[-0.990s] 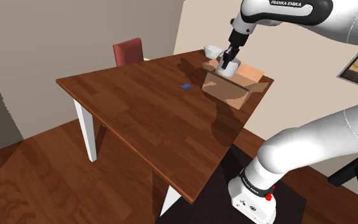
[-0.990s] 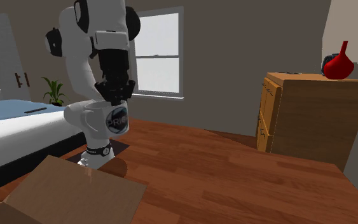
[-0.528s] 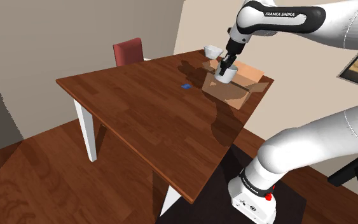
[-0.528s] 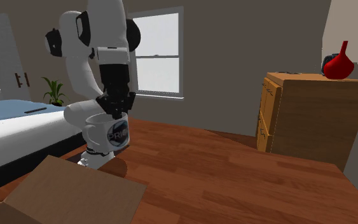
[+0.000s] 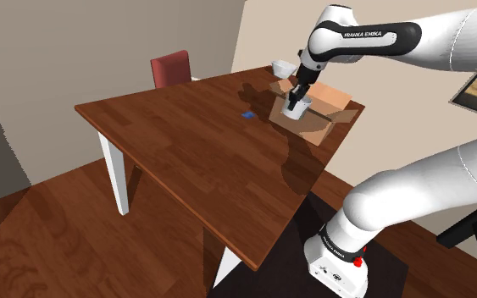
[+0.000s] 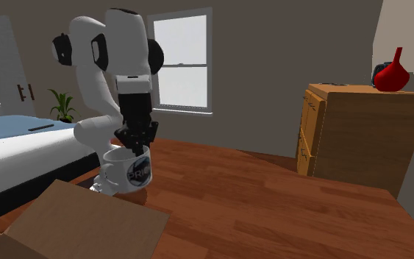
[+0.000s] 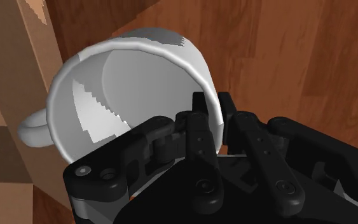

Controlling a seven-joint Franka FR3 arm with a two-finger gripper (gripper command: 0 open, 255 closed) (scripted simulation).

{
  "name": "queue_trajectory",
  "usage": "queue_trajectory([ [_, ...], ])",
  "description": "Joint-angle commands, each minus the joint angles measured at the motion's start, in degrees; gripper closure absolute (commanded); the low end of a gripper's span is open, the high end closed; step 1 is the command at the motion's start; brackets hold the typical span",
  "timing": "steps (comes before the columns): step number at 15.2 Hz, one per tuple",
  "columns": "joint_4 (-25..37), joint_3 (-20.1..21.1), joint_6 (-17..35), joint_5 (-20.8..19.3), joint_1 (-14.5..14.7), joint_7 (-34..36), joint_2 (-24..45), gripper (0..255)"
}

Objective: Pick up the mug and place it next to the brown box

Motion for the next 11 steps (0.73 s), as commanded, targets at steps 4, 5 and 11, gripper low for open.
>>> queue_trajectory([
  [4,-3.4,-0.3,4.0,-0.2,-0.1,0.0,0.5,255],
  [5,-4.0,-0.3,4.8,-0.2,-0.1,0.0,0.7,255],
  [11,-7.6,-0.7,9.7,-0.3,-0.2,0.1,2.0,255],
])
